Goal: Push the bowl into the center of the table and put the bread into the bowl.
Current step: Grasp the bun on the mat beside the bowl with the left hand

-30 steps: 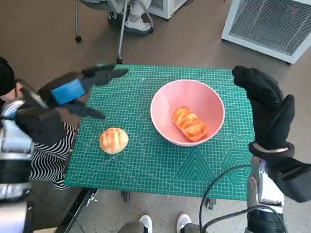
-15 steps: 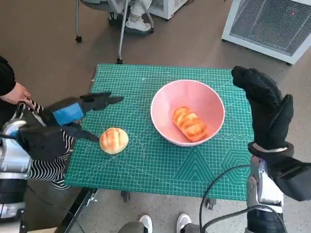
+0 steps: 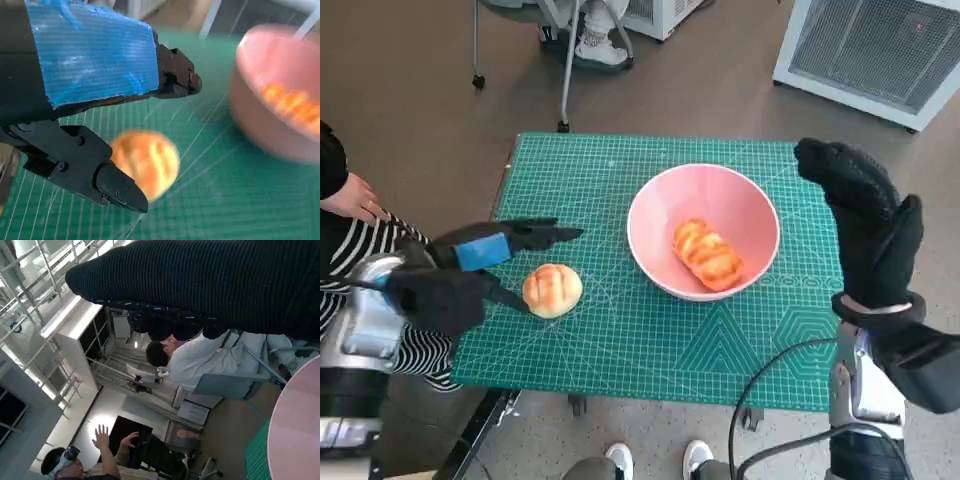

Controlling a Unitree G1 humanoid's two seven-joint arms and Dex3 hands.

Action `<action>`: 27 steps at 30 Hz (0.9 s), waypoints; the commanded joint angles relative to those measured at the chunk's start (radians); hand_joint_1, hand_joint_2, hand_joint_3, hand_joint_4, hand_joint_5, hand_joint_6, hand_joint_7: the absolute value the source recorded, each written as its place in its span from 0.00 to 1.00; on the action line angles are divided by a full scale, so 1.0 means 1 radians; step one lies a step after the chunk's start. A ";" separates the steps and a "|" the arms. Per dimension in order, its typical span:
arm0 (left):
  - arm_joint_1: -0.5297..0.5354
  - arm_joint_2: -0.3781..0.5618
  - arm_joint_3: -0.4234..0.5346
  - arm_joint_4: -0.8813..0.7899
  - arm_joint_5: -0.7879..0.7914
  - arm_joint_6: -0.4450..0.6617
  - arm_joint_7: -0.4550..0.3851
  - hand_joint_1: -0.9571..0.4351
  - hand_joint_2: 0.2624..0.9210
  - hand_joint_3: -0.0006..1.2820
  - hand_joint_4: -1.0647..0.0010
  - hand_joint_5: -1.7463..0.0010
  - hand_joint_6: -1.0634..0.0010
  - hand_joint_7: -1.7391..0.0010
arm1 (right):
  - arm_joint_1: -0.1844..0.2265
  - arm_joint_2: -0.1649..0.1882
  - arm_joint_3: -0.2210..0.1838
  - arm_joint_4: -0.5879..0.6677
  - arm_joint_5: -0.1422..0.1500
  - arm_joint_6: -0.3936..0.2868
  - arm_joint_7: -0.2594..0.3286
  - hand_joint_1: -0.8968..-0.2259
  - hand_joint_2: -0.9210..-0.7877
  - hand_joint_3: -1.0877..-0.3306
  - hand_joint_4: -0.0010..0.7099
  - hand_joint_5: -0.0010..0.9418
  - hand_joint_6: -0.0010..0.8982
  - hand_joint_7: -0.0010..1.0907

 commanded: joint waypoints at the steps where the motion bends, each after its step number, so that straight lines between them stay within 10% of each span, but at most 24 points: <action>1: -0.052 -0.027 -0.042 0.101 0.048 -0.032 0.014 0.59 0.75 0.01 0.90 1.00 0.73 1.00 | 0.018 -0.010 -0.004 0.001 0.008 0.016 0.010 0.24 0.00 0.37 0.23 0.00 0.07 0.44; 11: -0.132 -0.096 -0.137 0.341 0.181 -0.065 0.139 0.63 0.76 0.01 0.79 0.98 0.66 0.98 | 0.023 -0.015 -0.003 0.005 0.007 0.008 0.010 0.24 0.00 0.37 0.22 0.00 0.07 0.44; 19: -0.168 -0.120 -0.210 0.438 0.284 -0.044 0.246 0.66 0.82 0.01 0.49 0.95 0.43 0.92 | 0.026 -0.015 -0.003 0.008 0.007 0.003 0.010 0.23 0.00 0.37 0.22 0.00 0.07 0.44; 24: -0.169 -0.110 -0.222 0.434 0.298 -0.063 0.294 0.58 0.92 0.04 0.30 0.84 0.44 0.55 | 0.028 -0.014 -0.005 0.007 0.010 0.005 0.011 0.23 0.00 0.37 0.22 0.00 0.07 0.44; 27: -0.156 -0.095 -0.200 0.412 0.281 -0.115 0.355 0.62 0.98 0.06 0.31 0.54 0.46 0.34 | 0.030 -0.014 -0.005 0.006 0.010 0.005 0.010 0.22 0.00 0.37 0.22 0.00 0.07 0.44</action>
